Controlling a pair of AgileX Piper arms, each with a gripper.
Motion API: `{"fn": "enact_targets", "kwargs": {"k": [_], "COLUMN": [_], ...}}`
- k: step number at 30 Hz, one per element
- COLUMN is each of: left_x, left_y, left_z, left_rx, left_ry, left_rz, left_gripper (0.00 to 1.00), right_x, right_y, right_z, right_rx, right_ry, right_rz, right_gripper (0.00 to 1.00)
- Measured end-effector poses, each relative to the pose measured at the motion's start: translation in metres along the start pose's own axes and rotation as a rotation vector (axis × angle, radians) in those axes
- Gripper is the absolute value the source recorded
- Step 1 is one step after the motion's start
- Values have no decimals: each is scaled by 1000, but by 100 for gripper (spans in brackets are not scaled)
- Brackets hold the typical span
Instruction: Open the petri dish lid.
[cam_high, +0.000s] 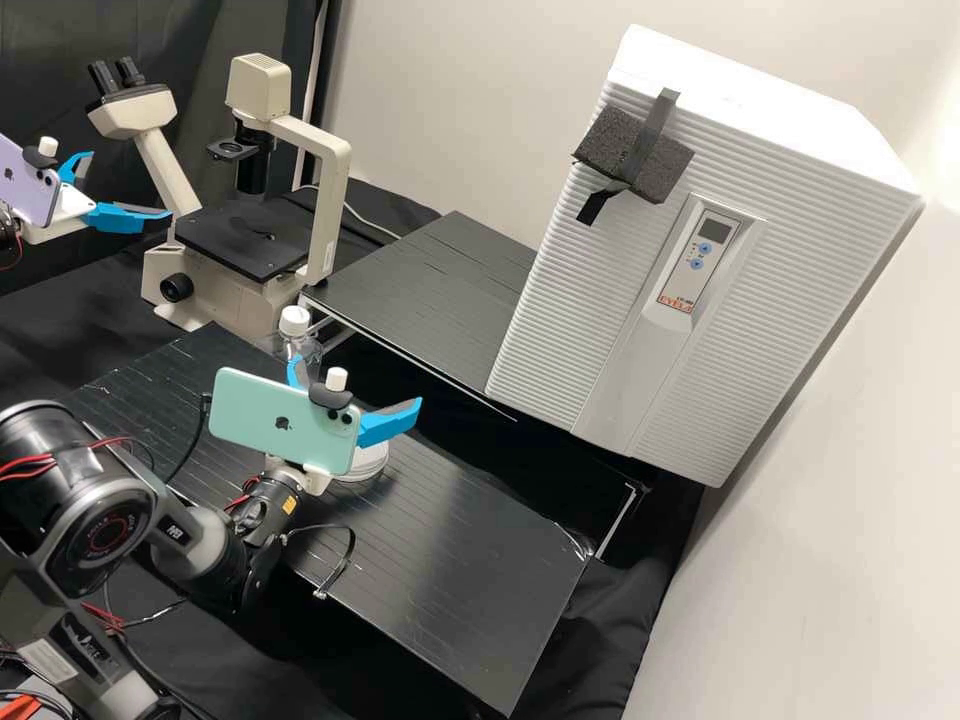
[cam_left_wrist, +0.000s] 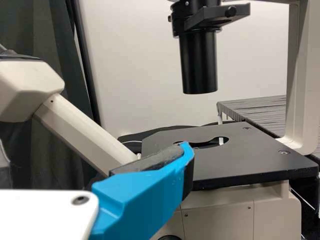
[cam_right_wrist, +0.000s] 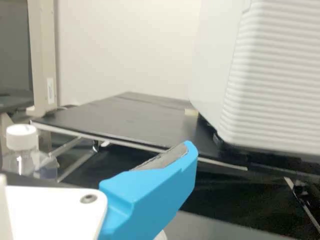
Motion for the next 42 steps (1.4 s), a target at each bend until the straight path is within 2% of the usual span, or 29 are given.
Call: {"fn": "enact_targets", "kwargs": {"k": [10, 15, 21, 42], "left_x": [0, 0, 0, 0], "left_y": [0, 0, 0, 0], "left_z": [0, 0, 0, 0], "left_rx": [0, 0, 0, 0], "left_ry": [0, 0, 0, 0], "left_rz": [0, 0, 0, 0], "left_gripper": [100, 100, 100, 100], "right_x": [-15, -18, -20, -25], "right_y": [-3, 0, -2, 1], "right_z": [12, 12, 12, 17], "right_rx": [4, -11, -3, -17], "right_ry": [-43, -43, -44, -61], "right_rz": [-46, -39, -48, -40], "right_gripper": [100, 100, 100, 100]}}
